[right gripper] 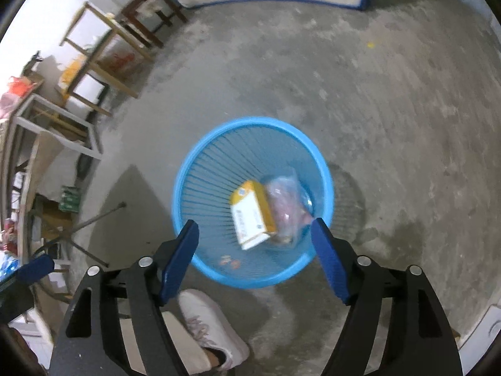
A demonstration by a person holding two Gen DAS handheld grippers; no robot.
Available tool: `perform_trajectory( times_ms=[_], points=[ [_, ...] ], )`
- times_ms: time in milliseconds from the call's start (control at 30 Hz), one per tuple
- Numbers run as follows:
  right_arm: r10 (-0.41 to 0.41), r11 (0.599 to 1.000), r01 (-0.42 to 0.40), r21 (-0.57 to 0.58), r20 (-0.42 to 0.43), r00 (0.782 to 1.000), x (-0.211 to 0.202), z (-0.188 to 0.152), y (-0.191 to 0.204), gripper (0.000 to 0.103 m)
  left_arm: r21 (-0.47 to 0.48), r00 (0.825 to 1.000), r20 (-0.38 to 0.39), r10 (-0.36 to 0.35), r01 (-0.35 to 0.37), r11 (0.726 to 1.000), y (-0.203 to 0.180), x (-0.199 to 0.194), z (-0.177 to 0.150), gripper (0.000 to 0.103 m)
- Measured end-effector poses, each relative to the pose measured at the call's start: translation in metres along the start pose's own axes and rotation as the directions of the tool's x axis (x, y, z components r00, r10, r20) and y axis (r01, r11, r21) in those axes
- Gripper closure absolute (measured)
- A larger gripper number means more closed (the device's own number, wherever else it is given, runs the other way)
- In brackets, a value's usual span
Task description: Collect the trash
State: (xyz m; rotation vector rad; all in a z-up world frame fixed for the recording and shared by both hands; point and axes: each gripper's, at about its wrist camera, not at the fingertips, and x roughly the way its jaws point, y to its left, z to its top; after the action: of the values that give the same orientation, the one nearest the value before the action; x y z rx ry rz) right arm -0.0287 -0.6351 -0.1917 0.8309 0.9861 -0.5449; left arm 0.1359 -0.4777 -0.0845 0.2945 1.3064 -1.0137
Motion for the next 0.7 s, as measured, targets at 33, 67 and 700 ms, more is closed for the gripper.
perform_trajectory(
  times_ms=[33,67,700],
  points=[
    [0.012,1.0,-0.012,-0.01,0.01,1.0,-0.006,0.0,0.005,0.027,0.012,1.0,0.016,-0.006,0.006,1.0,0.002,-0.01,-0.005,0.018],
    [0.026,0.999,-0.026,-0.026,0.023,0.999,-0.015,0.001,0.013,0.026,0.028,0.999,0.045,-0.015,0.014,1.0,0.004,-0.029,-0.012,0.018],
    [0.375,0.846,-0.359,-0.395,-0.039,0.926,-0.116,-0.018,0.235,0.015,-0.248,0.783,0.559,0.273,-0.157,0.956,0.162,-0.271,-0.212,0.016]
  ],
)
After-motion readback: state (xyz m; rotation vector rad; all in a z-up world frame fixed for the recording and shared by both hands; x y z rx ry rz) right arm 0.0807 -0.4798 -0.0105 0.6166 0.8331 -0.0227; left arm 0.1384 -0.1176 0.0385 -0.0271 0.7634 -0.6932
